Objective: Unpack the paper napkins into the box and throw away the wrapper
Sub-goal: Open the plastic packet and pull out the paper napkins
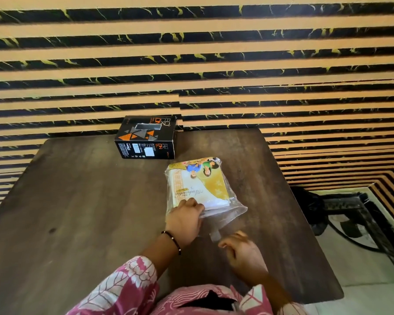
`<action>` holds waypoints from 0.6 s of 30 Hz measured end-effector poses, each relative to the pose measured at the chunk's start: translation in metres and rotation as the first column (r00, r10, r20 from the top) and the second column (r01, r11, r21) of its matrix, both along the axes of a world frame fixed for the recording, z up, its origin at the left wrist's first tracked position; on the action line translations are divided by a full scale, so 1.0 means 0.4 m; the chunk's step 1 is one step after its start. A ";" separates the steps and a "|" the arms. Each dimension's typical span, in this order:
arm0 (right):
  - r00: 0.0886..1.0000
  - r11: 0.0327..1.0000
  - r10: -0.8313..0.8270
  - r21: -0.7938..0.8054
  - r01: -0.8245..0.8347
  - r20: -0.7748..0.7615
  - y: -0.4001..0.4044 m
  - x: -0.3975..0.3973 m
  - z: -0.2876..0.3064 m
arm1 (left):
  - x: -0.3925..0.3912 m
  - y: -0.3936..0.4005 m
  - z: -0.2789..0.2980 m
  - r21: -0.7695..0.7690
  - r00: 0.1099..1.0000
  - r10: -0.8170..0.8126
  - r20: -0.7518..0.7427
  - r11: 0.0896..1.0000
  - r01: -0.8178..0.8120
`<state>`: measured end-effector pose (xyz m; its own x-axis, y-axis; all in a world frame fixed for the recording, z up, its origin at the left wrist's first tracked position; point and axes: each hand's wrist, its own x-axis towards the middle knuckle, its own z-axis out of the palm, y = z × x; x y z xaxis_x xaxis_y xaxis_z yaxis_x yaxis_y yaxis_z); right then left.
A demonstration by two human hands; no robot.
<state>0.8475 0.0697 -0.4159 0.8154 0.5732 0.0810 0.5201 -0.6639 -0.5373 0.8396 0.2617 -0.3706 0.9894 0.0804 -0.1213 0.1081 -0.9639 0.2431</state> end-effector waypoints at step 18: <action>0.729 0.934 -0.157 0.139 0.329 -0.667 0.188 0.037 0.082 | 0.005 -0.005 0.067 -0.378 0.963 0.158 0.219 0.924 -0.065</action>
<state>0.8622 0.1451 -0.3832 0.8312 0.3815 -0.4044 -0.1619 -0.5297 -0.8326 0.8418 0.2597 -0.3436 0.9792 0.1877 0.0776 0.1031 -0.7884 0.6065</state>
